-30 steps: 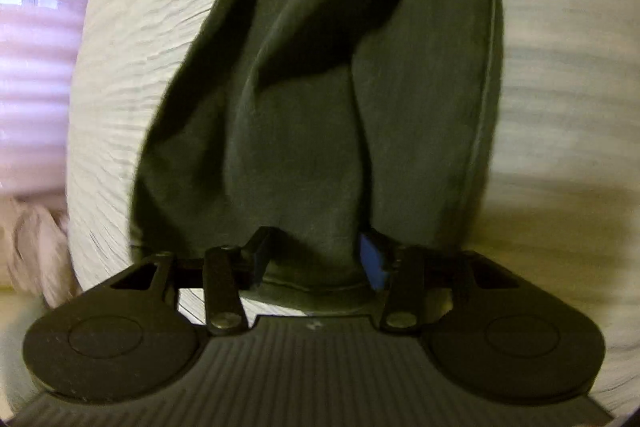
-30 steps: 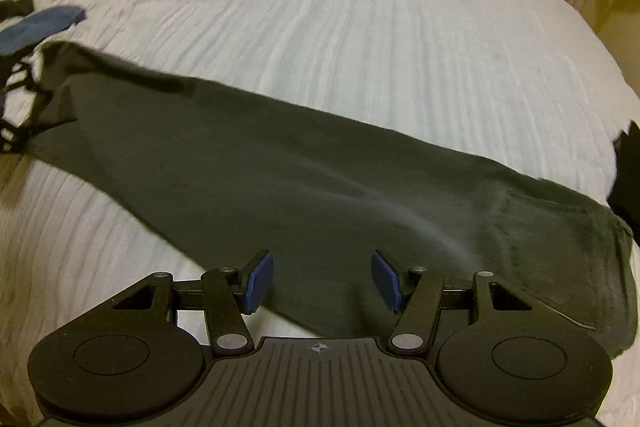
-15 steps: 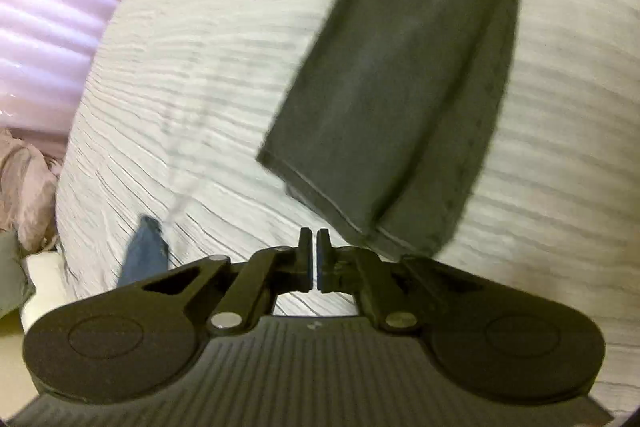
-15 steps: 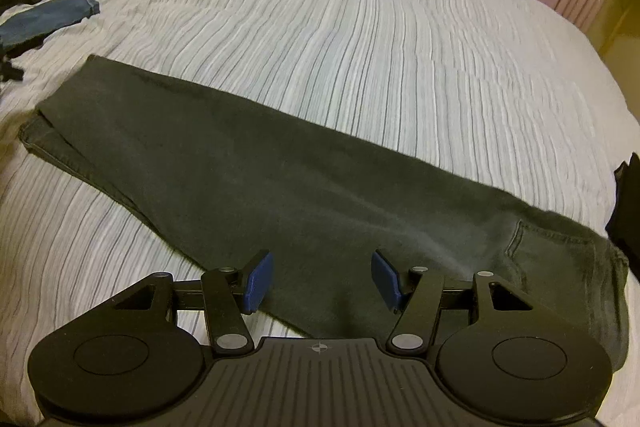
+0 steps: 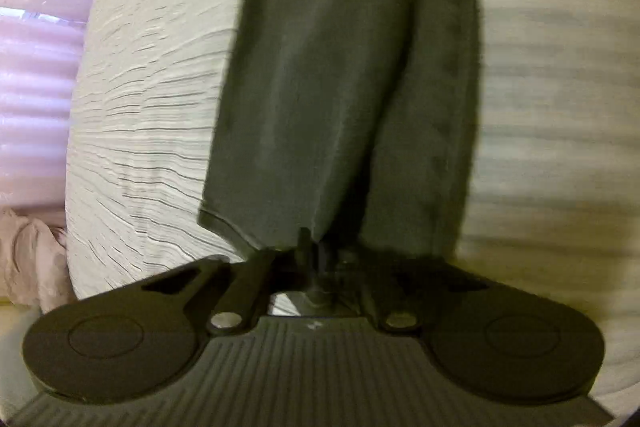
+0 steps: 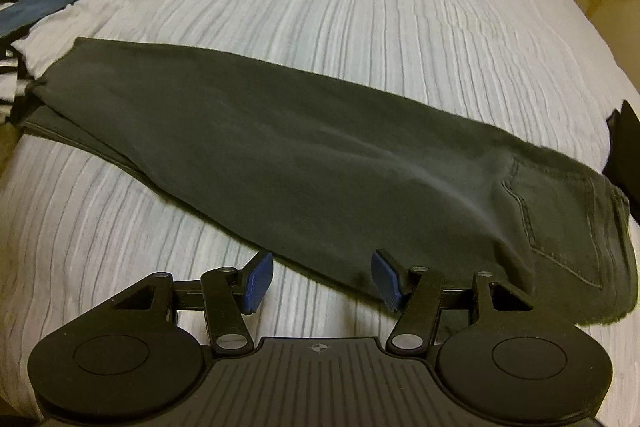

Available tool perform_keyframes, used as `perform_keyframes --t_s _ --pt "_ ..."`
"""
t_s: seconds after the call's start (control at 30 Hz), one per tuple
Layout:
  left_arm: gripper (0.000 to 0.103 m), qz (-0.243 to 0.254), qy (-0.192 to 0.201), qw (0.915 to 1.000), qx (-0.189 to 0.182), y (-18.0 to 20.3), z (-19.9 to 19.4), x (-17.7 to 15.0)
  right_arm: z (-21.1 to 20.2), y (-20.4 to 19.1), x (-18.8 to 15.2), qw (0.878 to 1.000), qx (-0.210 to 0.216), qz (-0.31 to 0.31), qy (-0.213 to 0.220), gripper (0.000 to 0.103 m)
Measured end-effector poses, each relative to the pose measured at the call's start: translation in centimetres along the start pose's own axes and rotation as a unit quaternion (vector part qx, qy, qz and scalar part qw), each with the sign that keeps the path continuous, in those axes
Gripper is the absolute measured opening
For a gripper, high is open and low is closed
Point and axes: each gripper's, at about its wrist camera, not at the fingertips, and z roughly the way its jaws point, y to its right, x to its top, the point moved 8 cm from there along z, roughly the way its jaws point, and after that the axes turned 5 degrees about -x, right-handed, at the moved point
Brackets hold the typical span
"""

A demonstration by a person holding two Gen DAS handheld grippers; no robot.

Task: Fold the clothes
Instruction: 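Straighten the stacked legs with the left gripper holding the hems, then grasp the jeans waistband with the right gripper while the left gripper holds the hems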

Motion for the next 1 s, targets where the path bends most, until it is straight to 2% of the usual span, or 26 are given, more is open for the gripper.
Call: perform_keyframes --t_s 0.1,0.17,0.23,0.33,0.43,0.57,0.7,0.77,0.83,0.93,1.0 --pt "0.002 -0.032 0.029 0.999 0.015 -2.0 -3.8 -0.4 -0.2 0.3 -0.2 1.0 -0.007 -0.001 -0.001 0.058" --pt "0.001 -0.037 0.027 0.9989 0.004 -1.6 -5.5 -0.8 -0.2 0.6 -0.4 1.0 -0.01 0.006 -0.003 0.058" --pt "0.001 -0.032 0.018 0.9993 -0.012 0.0 -5.2 -1.3 0.0 0.8 -0.8 1.0 -0.012 0.016 -0.009 0.058" --pt "0.001 -0.023 -0.013 0.9987 -0.043 3.1 -2.1 -1.9 0.5 0.7 -1.2 0.999 -0.009 0.031 -0.019 0.058" --pt "0.003 -0.006 -0.029 0.9989 -0.038 4.6 -0.3 -1.9 0.5 0.4 -1.6 0.999 -0.003 0.042 -0.023 0.058" --pt "0.009 -0.014 -0.033 0.9989 -0.03 3.8 -1.1 -2.3 -0.2 1.8 -2.6 0.997 -0.011 0.067 -0.026 0.058" --pt "0.014 -0.027 -0.039 0.9983 -0.035 2.6 -2.6 -2.5 -0.2 5.1 -4.6 0.988 -0.028 0.146 -0.045 0.058" --pt "0.015 -0.034 -0.043 0.9978 -0.039 2.1 -3.4 -2.5 -0.4 7.4 -5.4 0.978 -0.039 0.198 -0.046 0.058" --pt "0.015 -0.041 -0.042 0.9975 -0.04 1.6 -4.5 -2.2 -0.9 9.5 -5.5 0.973 -0.051 0.221 -0.038 0.058" --pt "0.016 -0.058 -0.029 0.9972 -0.038 0.7 -5.7 -0.1 -1.7 12.4 -5.2 0.971 -0.067 0.229 -0.021 0.058" --pt "0.02 -0.071 -0.017 0.9966 -0.038 -0.3 -5.8 1.9 -2.3 14.5 -4.6 0.975 -0.071 0.213 -0.008 0.058"
